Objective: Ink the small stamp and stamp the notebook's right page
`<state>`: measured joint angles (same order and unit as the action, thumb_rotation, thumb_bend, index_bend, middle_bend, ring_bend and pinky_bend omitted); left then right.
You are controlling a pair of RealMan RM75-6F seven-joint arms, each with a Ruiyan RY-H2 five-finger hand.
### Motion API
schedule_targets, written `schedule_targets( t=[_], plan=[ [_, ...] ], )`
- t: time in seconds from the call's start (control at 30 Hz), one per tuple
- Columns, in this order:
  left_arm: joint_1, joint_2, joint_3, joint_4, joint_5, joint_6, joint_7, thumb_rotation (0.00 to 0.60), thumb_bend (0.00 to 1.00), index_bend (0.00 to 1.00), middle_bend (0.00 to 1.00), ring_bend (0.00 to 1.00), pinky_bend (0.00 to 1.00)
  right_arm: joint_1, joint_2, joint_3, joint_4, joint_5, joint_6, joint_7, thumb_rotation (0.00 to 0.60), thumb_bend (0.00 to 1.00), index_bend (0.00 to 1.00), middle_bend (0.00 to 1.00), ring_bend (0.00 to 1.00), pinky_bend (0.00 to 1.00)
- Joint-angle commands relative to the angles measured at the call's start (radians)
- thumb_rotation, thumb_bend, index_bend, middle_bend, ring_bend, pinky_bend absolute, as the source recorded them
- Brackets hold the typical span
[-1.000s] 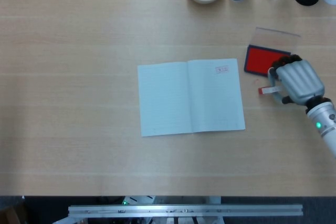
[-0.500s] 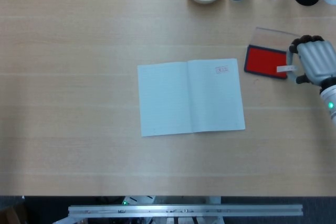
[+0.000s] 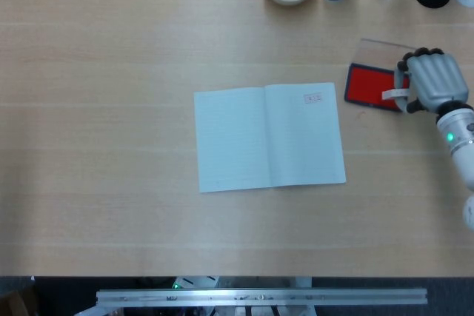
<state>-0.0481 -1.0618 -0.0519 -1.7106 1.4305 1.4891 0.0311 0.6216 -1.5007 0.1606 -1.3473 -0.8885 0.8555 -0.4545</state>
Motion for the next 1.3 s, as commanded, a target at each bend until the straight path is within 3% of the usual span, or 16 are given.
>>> schedule_targets(
  t=[0.03, 1.3],
  plan=[
    [-0.001, 0.000, -0.001, 0.000, -0.001, -0.002, 0.001, 0.600, 0.26, 0.13, 0.14, 0.11, 0.08, 0.007, -0.008, -0.005, 0.006, 0.013, -0.006, -0.004, 0.600, 0.29, 0.62, 0.40, 0.24, 0.24],
    [-0.006, 0.003, -0.001, 0.007, -0.013, -0.020, -0.002, 0.600, 0.26, 0.13, 0.14, 0.11, 0.08, 0.048, -0.037, -0.022, 0.030, 0.121, 0.017, -0.037, 0.600, 0.29, 0.62, 0.40, 0.24, 0.24]
  ],
)
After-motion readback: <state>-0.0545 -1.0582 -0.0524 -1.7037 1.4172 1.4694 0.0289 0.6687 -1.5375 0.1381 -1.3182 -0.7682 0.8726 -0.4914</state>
